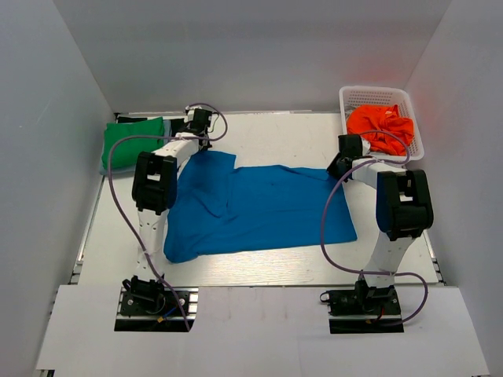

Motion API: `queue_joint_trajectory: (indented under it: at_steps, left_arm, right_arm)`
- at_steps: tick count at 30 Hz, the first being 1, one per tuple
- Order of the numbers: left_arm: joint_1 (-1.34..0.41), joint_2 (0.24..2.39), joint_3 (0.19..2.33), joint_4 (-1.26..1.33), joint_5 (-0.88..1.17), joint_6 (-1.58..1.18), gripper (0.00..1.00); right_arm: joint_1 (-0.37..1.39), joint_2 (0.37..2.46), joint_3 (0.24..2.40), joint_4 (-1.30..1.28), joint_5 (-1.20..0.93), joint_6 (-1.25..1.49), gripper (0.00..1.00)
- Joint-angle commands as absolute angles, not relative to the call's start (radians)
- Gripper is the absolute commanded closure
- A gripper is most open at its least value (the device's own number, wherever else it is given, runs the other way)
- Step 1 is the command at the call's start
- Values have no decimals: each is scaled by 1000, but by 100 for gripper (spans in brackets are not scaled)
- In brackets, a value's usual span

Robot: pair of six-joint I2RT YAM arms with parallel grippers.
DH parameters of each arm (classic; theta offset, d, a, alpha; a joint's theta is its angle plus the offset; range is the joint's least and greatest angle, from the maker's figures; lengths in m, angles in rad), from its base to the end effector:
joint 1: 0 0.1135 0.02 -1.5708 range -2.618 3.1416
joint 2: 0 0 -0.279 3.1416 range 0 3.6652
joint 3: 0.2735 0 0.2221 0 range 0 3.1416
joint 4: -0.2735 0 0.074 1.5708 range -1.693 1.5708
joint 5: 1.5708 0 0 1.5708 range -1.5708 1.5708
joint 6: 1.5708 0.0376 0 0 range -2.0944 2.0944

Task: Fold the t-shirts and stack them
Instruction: Grap the side of the flattened tshirt furthest away from the robot with both arms, then fold the other side of the tshirt into a rectangle

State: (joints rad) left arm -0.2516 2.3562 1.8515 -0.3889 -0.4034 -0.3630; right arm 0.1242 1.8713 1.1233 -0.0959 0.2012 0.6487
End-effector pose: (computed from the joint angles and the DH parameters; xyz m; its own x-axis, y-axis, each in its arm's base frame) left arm 0.4894 -0.1106 0.1753 -0.7023 -0.1567 -0.6944 -0.2767 0.9589 0.0635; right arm 0.3719 0.0388 0.1957 -0.5846 0.5236 -0.6198 0.4563 0.8438 0.2825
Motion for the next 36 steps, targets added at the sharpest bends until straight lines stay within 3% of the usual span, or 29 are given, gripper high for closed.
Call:
queue_joint_trajectory:
  at_steps: [1,16,28,36]
  left_arm:
    - [-250,2208,1795,-408,-387,-356,100]
    - [-279,1723,1319,-465,-515,-620,100]
    - [-299,1332,899,-529,-381,-788,100]
    - [-299,1126,775,-623,-371,-848,100]
  right_arm:
    - [121,1781,1121,-72,193,641,100]
    - [120,1542,957,-75,144,597,100]
    - [114,1413,884,-135,161,568,100]
    - [94,1390,913,-242,157,531,100]
